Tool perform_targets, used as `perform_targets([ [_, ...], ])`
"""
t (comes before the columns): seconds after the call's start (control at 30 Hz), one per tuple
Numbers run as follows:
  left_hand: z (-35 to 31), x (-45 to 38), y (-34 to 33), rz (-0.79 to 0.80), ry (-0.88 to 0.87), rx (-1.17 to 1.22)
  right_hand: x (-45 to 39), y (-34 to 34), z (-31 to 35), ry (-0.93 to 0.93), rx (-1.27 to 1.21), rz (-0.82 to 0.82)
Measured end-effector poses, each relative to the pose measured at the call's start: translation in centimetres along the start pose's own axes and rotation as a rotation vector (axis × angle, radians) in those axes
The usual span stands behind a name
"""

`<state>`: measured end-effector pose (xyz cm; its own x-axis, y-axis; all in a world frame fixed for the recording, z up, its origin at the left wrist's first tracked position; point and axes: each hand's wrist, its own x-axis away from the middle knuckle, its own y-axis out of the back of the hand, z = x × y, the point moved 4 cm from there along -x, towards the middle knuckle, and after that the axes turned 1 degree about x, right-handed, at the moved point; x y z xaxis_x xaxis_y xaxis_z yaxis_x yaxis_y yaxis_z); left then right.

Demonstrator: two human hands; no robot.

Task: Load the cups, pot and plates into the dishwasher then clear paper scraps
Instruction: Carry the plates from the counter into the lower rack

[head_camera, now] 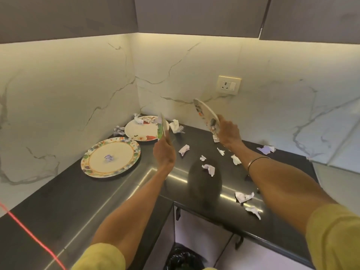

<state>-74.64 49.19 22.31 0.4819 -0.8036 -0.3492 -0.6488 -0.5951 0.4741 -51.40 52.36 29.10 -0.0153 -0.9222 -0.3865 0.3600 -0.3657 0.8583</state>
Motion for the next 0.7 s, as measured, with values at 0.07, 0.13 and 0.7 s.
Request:
perform_targets([
  [0.07, -0.3, 0.8, 0.2, 0.02, -0.038, 0.022, 2.0, 1.2, -0.3, -0.084, -0.03, -0.03],
  [0.13, -0.8, 1.7, 0.4, 0.038, -0.053, 0.049, 3.8, 2.0, -0.8, -0.179, -0.057, -0.061],
  [0.7, -7.1, 10.8, 1.8, 0.129, -0.204, 0.175, 16.6, 12.0, -5.6, -0.443, -0.072, -0.227],
])
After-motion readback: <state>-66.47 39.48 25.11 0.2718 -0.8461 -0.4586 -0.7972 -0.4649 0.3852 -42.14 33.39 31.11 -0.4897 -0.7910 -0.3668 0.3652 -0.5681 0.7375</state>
